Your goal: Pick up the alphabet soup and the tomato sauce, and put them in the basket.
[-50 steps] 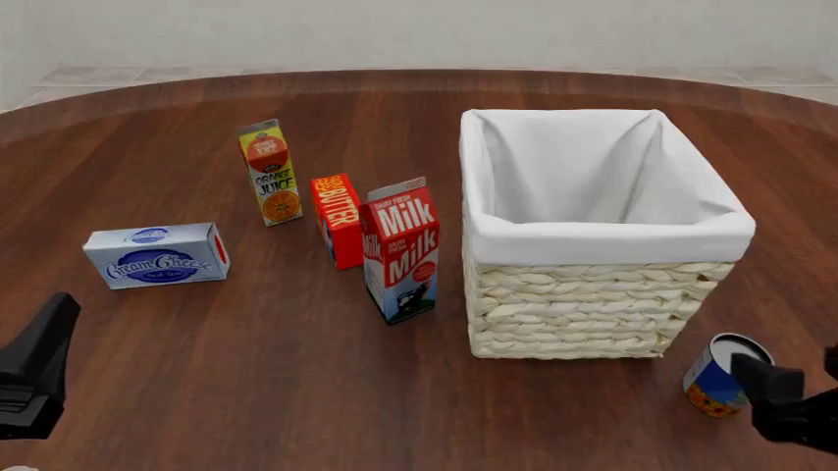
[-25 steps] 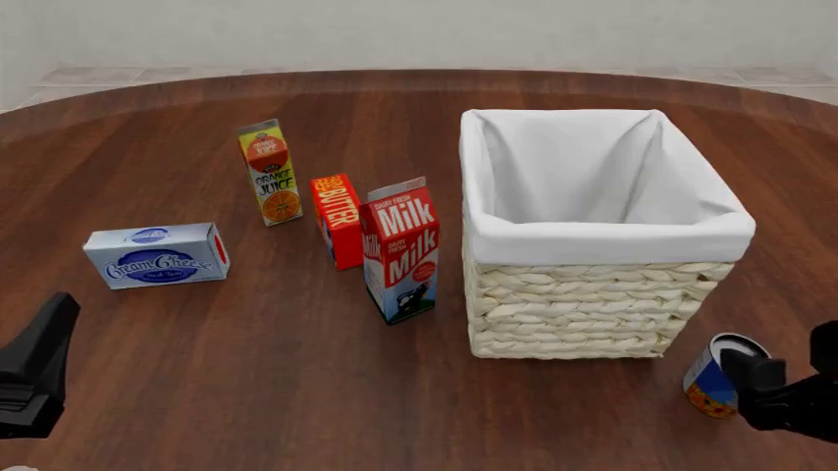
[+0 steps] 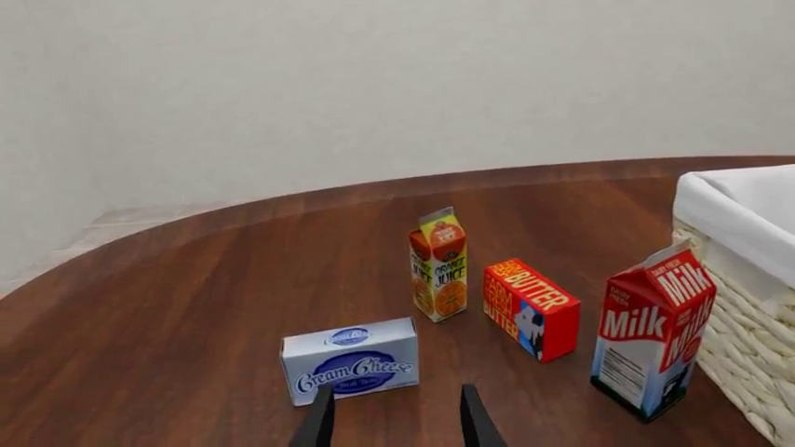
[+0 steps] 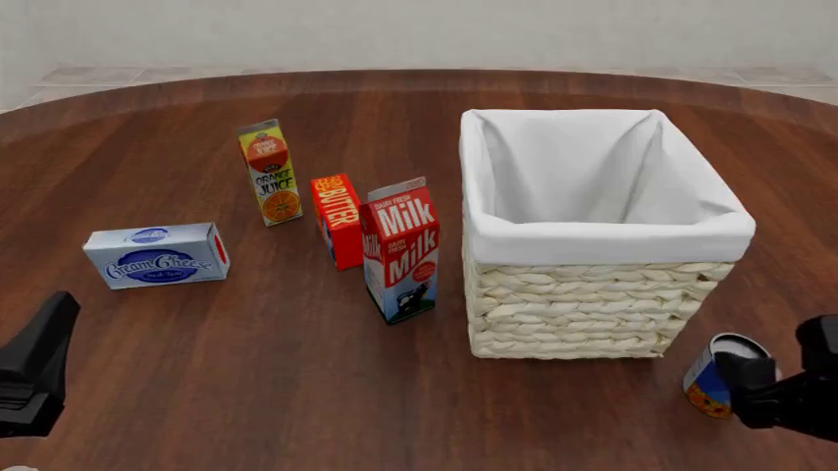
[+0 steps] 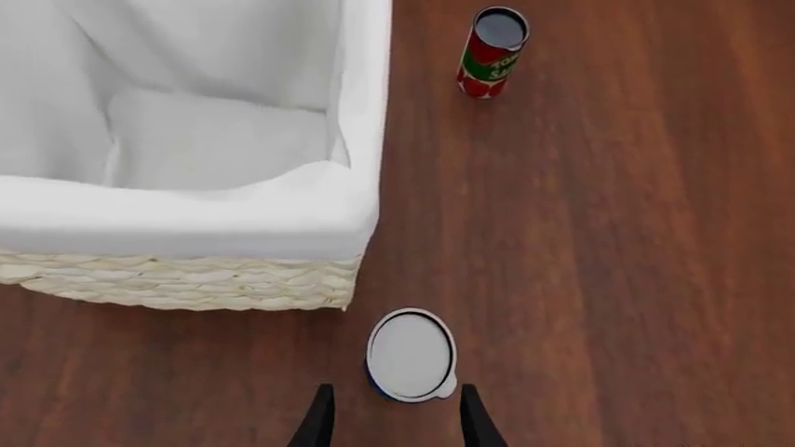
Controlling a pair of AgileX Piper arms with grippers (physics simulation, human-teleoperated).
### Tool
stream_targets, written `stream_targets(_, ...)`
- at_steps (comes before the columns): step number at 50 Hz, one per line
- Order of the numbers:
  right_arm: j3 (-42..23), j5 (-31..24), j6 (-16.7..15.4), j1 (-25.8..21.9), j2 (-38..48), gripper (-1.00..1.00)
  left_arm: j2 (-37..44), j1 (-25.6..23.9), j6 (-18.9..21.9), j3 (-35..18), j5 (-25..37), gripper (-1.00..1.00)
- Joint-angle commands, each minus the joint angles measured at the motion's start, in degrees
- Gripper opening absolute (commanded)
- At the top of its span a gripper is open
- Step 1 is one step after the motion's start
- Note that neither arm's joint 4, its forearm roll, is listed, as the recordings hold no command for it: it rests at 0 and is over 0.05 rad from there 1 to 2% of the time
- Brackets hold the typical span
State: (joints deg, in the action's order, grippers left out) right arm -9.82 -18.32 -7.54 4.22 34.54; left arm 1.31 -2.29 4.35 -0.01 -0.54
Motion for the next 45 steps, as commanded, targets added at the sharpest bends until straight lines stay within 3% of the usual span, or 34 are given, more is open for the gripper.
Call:
stream_targets(1,0.34,1.74,0.24,0.11,2.93,1.00,-0.03,0.04,-0.12,0.00,0.03,1.00)
stream_targets(9,0.86,3.09,1.04,0.27,5.19,1.00,-0.27,0.01,-0.22,0.00,0.21,1.00)
stream_targets(26,1.03,6.80,-1.33,2.15,9.84,1.00,-0.47,-0.05,0.05,0.00,0.39,1.00)
stream_targets(45,2.35,9.42,-1.02,2.15,12.00,1.00,0.19,-0.02,0.04,0.00,-0.11,1.00)
